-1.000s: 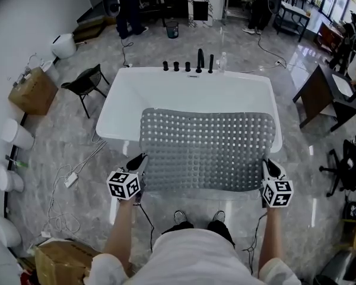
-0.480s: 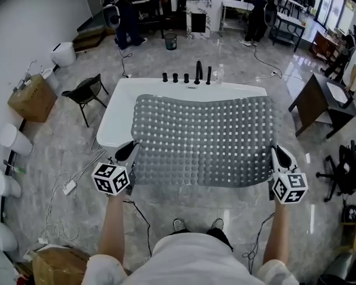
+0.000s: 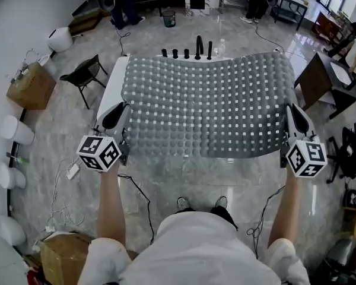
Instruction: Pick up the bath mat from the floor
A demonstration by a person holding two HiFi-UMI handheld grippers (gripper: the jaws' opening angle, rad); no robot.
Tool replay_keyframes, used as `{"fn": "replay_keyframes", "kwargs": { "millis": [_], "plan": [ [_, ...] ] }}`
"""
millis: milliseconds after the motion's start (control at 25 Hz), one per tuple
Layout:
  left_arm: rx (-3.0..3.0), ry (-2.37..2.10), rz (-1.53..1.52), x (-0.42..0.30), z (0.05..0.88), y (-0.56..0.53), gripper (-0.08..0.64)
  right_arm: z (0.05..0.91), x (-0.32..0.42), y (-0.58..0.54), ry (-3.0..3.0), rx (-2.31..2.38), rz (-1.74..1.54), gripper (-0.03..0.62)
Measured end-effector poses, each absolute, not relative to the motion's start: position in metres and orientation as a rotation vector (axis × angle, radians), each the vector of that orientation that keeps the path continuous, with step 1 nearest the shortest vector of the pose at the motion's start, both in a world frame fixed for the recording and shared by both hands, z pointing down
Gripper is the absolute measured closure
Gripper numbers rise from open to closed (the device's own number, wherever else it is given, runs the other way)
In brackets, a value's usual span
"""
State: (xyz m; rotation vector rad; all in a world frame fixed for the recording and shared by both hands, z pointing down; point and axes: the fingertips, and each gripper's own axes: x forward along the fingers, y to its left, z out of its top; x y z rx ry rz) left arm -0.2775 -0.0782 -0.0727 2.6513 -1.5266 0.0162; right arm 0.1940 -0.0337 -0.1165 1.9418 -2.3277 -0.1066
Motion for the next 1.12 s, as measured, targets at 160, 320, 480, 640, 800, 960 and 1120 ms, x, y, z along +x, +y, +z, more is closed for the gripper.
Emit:
{"fn": "replay_keyframes", "kwargs": {
  "millis": [160, 320, 480, 640, 800, 960, 1120],
  "plan": [
    [2.658, -1.55, -0.047, -0.283, -0.09, -0.075, 0.495, -0.134, 0.192, -0.027, -2.312, 1.96, -0.212, 0.552],
    [2.655, -1.573, -0.068, -0.289, -0.098, -0.072, 0.495, -0.138, 0.193, -0.025, -2.327, 1.964, -0.218, 0.554],
    [2.666, -1.583, -0.066, -0.291, -0.106, -0.068, 0.495, -0.145, 0.189, -0.02, -2.33, 1.961, -0.228, 0.553],
    [2.681, -1.596, -0.074, -0.289, -0.109, -0.064, 0.495, -0.148, 0.187, -0.018, -2.326, 1.961, -0.246, 0.552],
    [2.69, -1.606, -0.095, -0.291, -0.116, -0.058, 0.495, -0.155, 0.186, -0.012, -2.329, 1.969, -0.276, 0.552],
    [2.701, -1.62, -0.11, -0.295, -0.125, -0.053, 0.495, -0.163, 0.187, -0.007, -2.334, 1.98, -0.31, 0.552],
    [2.712, -1.62, -0.12, -0.286, -0.131, -0.047, 0.495, -0.168, 0.197, -0.003, -2.338, 1.991, -0.325, 0.552]
  ]
}}
